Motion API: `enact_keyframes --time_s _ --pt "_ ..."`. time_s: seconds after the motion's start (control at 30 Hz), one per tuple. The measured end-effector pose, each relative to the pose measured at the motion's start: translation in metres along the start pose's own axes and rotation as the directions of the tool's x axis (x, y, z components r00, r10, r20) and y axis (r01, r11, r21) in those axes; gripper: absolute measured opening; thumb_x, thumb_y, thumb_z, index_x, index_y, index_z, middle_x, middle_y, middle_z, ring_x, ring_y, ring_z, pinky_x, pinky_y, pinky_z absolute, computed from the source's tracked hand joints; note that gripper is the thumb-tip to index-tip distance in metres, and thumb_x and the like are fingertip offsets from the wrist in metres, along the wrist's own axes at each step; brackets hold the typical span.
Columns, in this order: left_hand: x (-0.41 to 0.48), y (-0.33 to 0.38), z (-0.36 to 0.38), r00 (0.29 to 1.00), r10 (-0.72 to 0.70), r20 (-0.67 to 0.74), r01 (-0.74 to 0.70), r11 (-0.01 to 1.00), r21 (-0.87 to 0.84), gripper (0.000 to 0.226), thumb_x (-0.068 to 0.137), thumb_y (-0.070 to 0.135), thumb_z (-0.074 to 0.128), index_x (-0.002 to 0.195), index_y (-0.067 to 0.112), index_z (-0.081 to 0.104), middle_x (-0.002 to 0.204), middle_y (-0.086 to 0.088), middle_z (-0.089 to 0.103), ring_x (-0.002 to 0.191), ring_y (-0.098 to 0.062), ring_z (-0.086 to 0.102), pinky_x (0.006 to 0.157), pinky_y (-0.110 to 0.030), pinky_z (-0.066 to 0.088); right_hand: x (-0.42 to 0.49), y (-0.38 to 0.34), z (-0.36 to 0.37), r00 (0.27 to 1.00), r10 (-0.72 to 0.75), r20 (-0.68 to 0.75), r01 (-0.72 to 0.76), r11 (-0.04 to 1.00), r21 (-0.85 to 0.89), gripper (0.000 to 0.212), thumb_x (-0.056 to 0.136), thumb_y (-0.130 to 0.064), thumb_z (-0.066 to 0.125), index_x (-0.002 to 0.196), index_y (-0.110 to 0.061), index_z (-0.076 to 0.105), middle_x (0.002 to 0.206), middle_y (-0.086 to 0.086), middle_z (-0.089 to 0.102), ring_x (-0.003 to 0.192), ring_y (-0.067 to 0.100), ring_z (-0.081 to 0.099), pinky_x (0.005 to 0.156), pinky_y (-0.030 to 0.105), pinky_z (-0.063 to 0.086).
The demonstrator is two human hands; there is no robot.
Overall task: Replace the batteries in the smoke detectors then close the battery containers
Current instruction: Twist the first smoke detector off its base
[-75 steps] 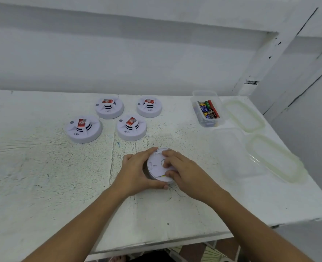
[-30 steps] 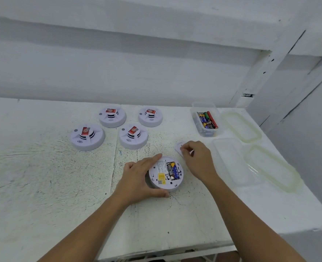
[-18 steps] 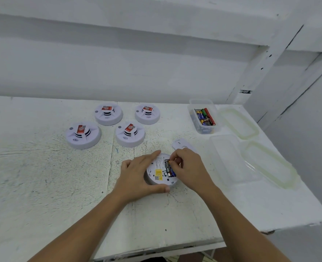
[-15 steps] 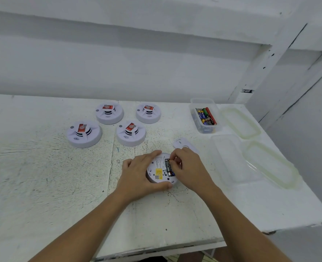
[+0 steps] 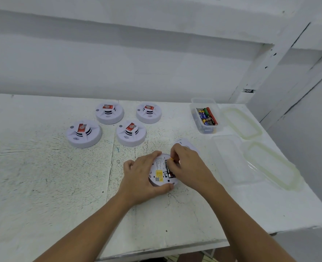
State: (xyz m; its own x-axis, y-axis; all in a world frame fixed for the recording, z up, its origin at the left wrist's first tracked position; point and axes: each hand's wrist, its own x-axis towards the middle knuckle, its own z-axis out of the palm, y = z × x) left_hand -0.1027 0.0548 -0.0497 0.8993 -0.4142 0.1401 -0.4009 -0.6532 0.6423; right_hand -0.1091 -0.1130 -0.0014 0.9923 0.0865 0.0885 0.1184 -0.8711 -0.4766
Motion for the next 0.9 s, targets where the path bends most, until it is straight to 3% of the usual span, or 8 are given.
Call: enact_keyframes --time_s 0.1,0.2,0.3,0.37,0.53,0.67,0.77,0.9 --pt "0.0 -0.001 0.001 1.0 -0.008 0.008 0.008 1.0 -0.006 0.094 0.059 0.083 0.052 0.139 0.037 0.033 0.124 0.028 0.042 0.114 0.006 0.037 0.096 -0.026 0.015 -0.005 -0.003 -0.003 0.999 0.03 -0.022 -0.028 0.998 0.057 0.01 0.09 -0.022 0.057 0.088 -0.016 0.049 0.076 -0.001 0.057 0.069 0.012 0.053 0.059 0.028 0.045" --pt "0.0 -0.003 0.0 1.0 -0.017 0.025 0.017 1.0 -0.013 0.095 0.058 0.083 0.054 0.139 0.04 0.03 0.124 0.029 0.039 0.115 0.007 0.035 0.096 -0.024 0.012 -0.003 0.0 -0.011 0.969 0.245 -0.009 -0.229 0.917 0.326 0.009 0.088 -0.021 0.063 0.09 -0.016 0.056 0.077 -0.003 0.063 0.066 0.006 0.06 0.054 0.02 0.047" --pt "0.0 -0.003 -0.003 0.999 -0.017 0.029 0.019 0.999 -0.037 0.097 0.056 0.085 0.052 0.14 0.04 0.03 0.126 0.027 0.04 0.113 0.007 0.033 0.097 -0.023 0.011 0.004 0.009 -0.036 0.887 0.443 0.133 -0.388 0.557 0.735 0.005 0.089 -0.01 0.063 0.092 -0.007 0.059 0.082 0.011 0.066 0.063 0.018 0.066 0.053 0.027 0.053" --pt "-0.001 -0.002 -0.004 0.999 -0.02 0.027 0.021 0.998 -0.058 0.098 0.055 0.085 0.051 0.14 0.04 0.031 0.125 0.027 0.04 0.11 0.008 0.032 0.099 -0.024 0.012 0.008 0.022 -0.059 0.85 0.511 0.127 -0.371 0.41 0.833 0.003 0.09 -0.004 0.06 0.093 -0.003 0.059 0.082 0.016 0.064 0.065 0.028 0.065 0.055 0.032 0.058" --pt "-0.002 -0.002 -0.004 1.0 -0.014 0.023 0.015 0.999 -0.047 0.104 0.05 0.093 0.043 0.139 0.041 0.03 0.123 0.027 0.039 0.107 0.008 0.03 0.098 -0.024 0.012 0.015 0.069 -0.098 0.755 0.654 -0.056 -0.428 0.555 0.713 0.009 0.088 0.001 0.06 0.096 -0.002 0.059 0.084 0.02 0.061 0.065 0.028 0.062 0.063 0.039 0.059" --pt "-0.001 0.0 -0.005 0.999 -0.03 0.022 0.031 0.998 -0.052 0.103 0.051 0.09 0.047 0.139 0.041 0.031 0.123 0.027 0.04 0.108 0.005 0.033 0.098 -0.024 0.011 0.014 0.092 -0.096 0.719 0.695 0.011 -0.637 0.653 0.409 0.019 0.08 0.007 0.064 0.095 -0.004 0.059 0.085 0.019 0.062 0.062 0.024 0.06 0.057 0.034 0.057" --pt "0.0 0.001 -0.005 0.999 -0.046 0.023 0.047 0.998 -0.05 0.1 0.052 0.087 0.05 0.139 0.042 0.031 0.122 0.026 0.041 0.108 0.003 0.034 0.098 -0.024 0.012 0.013 0.094 -0.087 0.701 0.711 0.048 -0.696 0.669 0.262 0.018 0.078 0.005 0.068 0.087 -0.005 0.056 0.092 0.018 0.061 0.07 0.028 0.062 0.054 0.032 0.055" --pt "-0.001 0.002 -0.006 0.997 -0.066 0.032 0.067 0.997 -0.044 0.098 0.053 0.085 0.054 0.139 0.043 0.03 0.12 0.027 0.041 0.104 0.003 0.031 0.101 -0.027 0.016 0.016 0.093 -0.078 0.708 0.702 0.074 -0.704 0.693 0.156 0.011 0.079 0.008 0.063 0.072 0.0 0.065 0.082 0.018 0.066 0.079 0.033 0.068 0.075 0.045 0.059"
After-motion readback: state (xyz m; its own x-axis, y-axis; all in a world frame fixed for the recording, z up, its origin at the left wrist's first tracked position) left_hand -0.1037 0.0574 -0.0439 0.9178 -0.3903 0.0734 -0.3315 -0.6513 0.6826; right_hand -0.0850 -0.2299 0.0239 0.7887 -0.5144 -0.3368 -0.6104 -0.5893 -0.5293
